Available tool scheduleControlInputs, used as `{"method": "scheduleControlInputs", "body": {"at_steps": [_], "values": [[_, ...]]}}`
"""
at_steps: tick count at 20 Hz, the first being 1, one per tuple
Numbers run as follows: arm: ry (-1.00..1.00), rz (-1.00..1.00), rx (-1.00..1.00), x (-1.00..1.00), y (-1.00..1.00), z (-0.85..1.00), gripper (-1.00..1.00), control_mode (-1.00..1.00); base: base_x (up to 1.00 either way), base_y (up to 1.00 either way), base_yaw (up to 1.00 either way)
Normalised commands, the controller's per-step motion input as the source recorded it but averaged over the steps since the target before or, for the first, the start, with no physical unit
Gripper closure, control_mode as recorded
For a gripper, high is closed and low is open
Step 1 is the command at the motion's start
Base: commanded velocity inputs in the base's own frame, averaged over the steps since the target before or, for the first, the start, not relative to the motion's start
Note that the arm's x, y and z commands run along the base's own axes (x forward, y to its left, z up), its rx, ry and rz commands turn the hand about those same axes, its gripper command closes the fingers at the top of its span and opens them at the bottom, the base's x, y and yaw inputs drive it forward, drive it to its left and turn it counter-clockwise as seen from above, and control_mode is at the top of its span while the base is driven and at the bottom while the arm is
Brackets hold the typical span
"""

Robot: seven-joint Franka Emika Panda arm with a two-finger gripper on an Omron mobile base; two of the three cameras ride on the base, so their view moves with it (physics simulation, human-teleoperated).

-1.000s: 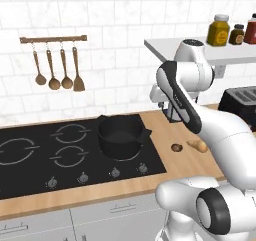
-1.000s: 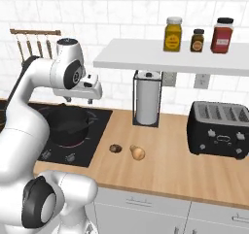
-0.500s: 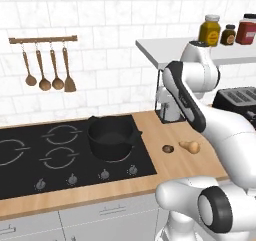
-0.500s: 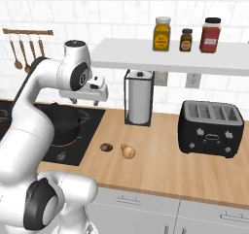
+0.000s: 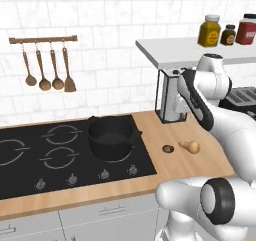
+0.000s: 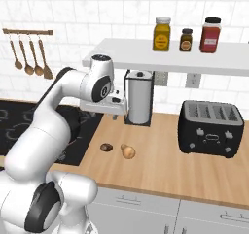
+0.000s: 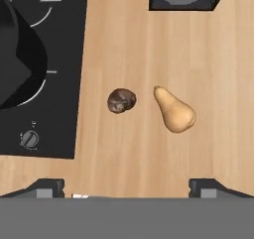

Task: Put the squash and mushroom in the pot. Retrieve the spatula and lightly stir the vegetables in the pot.

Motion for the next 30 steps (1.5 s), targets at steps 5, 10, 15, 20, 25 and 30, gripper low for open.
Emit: {"method": "scheduleControlInputs", "body": {"at_steps": [5, 10, 15, 20, 25, 30], "values": [[0.19, 0.0, -0.01, 0.3, -0.5, -0.56, -1.0, -1.0, 0.0, 0.0, 0.0], [0.11, 0.0, -0.05, 0.17, -0.38, -0.53, -1.0, -1.0, 0.0, 0.0, 0.0], [0.06, 0.01, -0.06, 0.13, -0.28, -0.54, -1.0, -1.0, 0.0, 0.0, 0.0], [0.01, 0.03, -0.05, 0.01, -0.02, -0.57, -1.0, -1.0, 0.0, 0.0, 0.0], [-0.01, 0.07, -0.03, 0.0, 0.0, -0.48, -1.0, -1.0, 0.0, 0.0, 0.0], [-0.02, 0.08, -0.02, 0.07, 0.0, -0.39, -1.0, -1.0, 0.0, 0.0, 0.0]]}}
